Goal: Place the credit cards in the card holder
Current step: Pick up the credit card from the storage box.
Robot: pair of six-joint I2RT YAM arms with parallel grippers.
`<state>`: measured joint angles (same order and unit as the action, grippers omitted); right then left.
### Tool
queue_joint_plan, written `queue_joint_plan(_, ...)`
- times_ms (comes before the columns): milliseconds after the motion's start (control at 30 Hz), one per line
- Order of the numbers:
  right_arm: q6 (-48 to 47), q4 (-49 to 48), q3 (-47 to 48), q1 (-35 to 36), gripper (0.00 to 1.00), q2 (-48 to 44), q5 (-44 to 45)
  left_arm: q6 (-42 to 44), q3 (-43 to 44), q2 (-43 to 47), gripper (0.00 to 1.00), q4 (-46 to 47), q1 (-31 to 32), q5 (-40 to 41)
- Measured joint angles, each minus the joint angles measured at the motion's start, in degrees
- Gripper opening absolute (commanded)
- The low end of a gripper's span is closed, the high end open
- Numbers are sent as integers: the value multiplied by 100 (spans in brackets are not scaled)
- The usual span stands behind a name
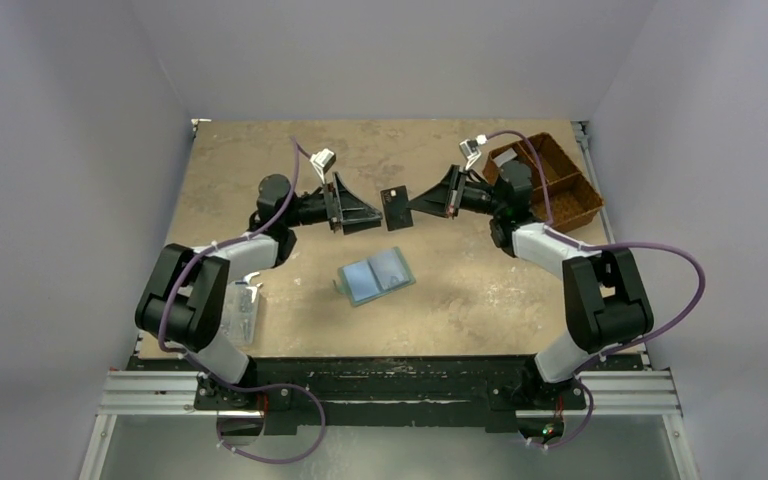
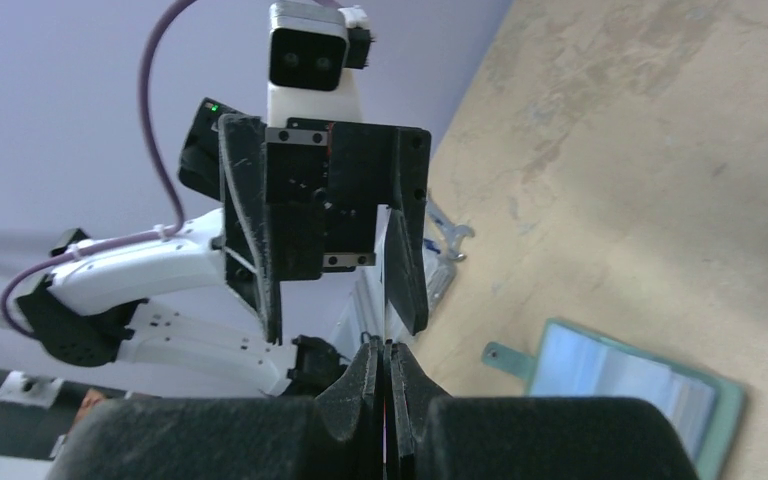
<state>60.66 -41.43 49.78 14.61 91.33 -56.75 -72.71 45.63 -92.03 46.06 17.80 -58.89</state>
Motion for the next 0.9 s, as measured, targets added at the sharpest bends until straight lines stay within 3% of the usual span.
queue_joint_plan(200, 643, -732, -142, 162, 0, 22, -111, -1875, -365, -629, 39, 2592, 2, -74)
queue_joint_plan(300, 802, -944, -151, 234, 0, 22, -129, -2675, -433, -1152, 35, 3244, 59, -31)
queue_joint_plan(567, 872, -988, -164, 271, 0, 22, -125, -3239, -590, -1298, 28, 3668, 205, 127)
queue_joint_plan(800, 754, -822, -164, 334, 0, 24, -85, -3305, -643, -1287, 0, 3722, 291, 264)
queue_joint_plan(867, 697, -713, -166, 341, 0, 42, -61, -3237, -728, -1220, 0, 3751, 291, 317)
queue_joint_plan(900, 634, -610, -166, 341, 7, 55, -44, -3097, -787, -1137, 0, 3742, 286, 363)
